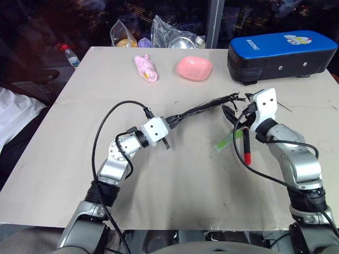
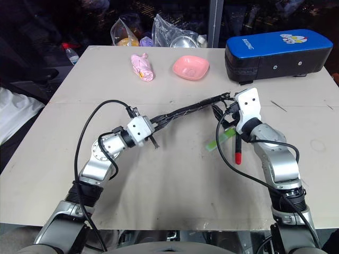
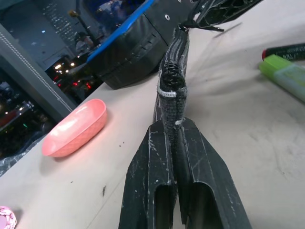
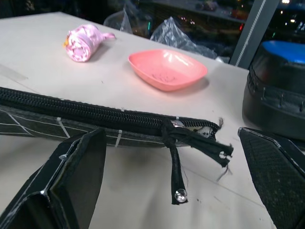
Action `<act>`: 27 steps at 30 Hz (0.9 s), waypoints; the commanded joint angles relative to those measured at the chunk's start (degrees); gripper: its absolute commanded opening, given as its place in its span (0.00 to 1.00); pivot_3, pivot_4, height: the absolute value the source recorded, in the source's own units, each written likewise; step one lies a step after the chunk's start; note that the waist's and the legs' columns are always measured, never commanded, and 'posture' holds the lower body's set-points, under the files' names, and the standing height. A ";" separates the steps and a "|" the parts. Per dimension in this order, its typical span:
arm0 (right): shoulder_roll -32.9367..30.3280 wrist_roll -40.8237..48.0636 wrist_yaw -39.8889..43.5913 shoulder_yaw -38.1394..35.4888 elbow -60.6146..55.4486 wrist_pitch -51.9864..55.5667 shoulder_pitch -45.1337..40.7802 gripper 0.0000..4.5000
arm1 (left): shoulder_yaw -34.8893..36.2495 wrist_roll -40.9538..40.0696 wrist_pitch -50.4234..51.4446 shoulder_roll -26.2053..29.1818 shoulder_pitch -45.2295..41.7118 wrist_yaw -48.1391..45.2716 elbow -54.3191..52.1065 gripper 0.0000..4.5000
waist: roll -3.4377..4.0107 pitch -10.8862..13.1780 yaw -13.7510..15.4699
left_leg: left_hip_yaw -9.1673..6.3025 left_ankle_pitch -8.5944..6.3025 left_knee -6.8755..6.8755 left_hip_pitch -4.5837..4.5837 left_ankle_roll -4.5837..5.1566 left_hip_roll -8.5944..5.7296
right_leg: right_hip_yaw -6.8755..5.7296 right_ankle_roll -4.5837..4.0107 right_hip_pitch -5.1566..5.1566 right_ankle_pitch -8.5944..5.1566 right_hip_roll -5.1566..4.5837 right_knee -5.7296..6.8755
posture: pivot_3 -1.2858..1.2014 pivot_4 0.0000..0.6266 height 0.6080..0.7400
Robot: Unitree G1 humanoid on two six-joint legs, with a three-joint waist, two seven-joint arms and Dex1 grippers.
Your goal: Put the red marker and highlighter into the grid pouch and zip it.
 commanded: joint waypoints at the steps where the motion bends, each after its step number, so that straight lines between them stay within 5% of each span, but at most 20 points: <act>1: -0.68 -0.36 0.54 -0.14 -0.55 -0.24 -1.42 1.00 | 0.05 0.81 -2.92 -0.09 -0.63 -0.66 0.44 0.01 | 0.00 0.00 -0.02 | 0.00 0.00 0.00 0.00 0.00 0.00 | 0.00 0.00 0.00 0.00 0.00 0.00 | 0.52 0.24 1.00; 25: -2.00 -0.65 4.26 0.92 1.01 1.93 0.06 1.00 | 1.18 0.56 -5.82 0.59 1.53 -2.17 2.04 0.01 | 0.00 0.00 -0.18 | 0.00 -0.01 -0.02 0.00 0.01 0.04 | 0.01 0.00 -0.02 0.00 -0.01 0.00 | 0.52 0.24 1.00; 27: -1.93 -0.78 4.42 1.10 1.49 1.55 -0.07 0.88 | 1.25 0.51 -5.66 0.69 1.73 -2.18 1.78 0.00 | 0.00 0.00 -0.19 | 0.00 -0.01 -0.02 -0.01 0.01 0.04 | 0.01 0.00 -0.02 0.00 -0.01 0.00 | 0.52 0.24 1.00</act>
